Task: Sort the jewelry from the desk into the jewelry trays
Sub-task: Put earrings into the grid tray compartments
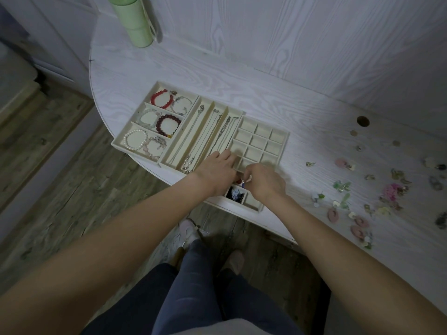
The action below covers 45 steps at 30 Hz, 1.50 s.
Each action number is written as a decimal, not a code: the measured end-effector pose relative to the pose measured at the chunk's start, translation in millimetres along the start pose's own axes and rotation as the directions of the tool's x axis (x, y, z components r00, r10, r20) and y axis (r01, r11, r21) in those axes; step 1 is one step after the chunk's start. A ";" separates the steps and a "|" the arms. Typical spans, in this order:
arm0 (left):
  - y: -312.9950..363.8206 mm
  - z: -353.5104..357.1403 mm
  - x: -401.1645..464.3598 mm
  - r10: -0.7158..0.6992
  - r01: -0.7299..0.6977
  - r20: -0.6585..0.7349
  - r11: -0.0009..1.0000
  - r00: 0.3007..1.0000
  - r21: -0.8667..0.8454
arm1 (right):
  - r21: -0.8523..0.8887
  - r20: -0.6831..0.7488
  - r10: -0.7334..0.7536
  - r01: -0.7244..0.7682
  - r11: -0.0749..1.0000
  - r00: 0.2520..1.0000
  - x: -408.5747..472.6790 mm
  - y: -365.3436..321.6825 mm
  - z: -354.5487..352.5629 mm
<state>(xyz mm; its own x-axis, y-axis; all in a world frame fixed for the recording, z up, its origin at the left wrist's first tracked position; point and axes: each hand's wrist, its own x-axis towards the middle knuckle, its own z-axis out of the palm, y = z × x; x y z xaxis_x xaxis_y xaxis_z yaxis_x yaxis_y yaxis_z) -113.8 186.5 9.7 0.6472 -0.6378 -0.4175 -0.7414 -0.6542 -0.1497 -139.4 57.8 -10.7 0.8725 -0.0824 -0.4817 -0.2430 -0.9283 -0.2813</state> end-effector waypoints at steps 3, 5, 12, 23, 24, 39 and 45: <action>1.4 -3.3 0.3 -0.014 0.014 0.017 1.000 1.000 -0.009 | -0.022 0.015 -0.014 0.015 1.000 1.000 0.9 -2.7 -1.0; 3.2 -4.2 0.8 -0.022 0.022 0.023 1.000 1.000 -0.012 | -0.080 0.026 -0.037 0.039 0.996 0.999 1.6 -4.2 -3.3; 3.8 -2.8 2.0 -0.024 0.025 0.007 1.000 1.000 -0.018 | -0.240 0.003 -0.200 0.195 0.951 0.980 1.2 -2.8 -10.9; 3.4 0.2 3.3 -0.030 0.031 0.005 0.998 1.000 -0.050 | 0.003 0.007 -0.181 0.181 0.983 0.983 0.1 9.0 -1.6; 3.3 -0.8 3.1 -0.034 0.035 0.010 0.998 0.999 -0.057 | 0.008 0.033 -0.173 0.172 0.985 0.984 1.4 9.2 -2.4; -3.0 -4.1 2.6 -0.050 0.046 -0.016 0.974 0.999 -0.222 | 0.068 -0.016 -0.127 0.128 0.989 0.992 -5.8 14.5 -11.1; 9.0 -22.7 12.0 -0.061 0.050 -0.033 0.962 0.998 -0.269 | 0.150 -0.081 -0.084 0.095 0.984 0.993 -13.9 34.9 -23.6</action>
<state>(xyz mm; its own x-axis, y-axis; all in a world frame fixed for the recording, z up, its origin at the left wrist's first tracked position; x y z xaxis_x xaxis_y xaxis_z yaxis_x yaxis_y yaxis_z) -108.7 163.7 23.7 0.6967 -0.6096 -0.3782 -0.6330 -0.7705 0.0759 -150.0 18.0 5.8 0.9211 -0.0332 -0.3880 -0.2196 -0.8672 -0.4470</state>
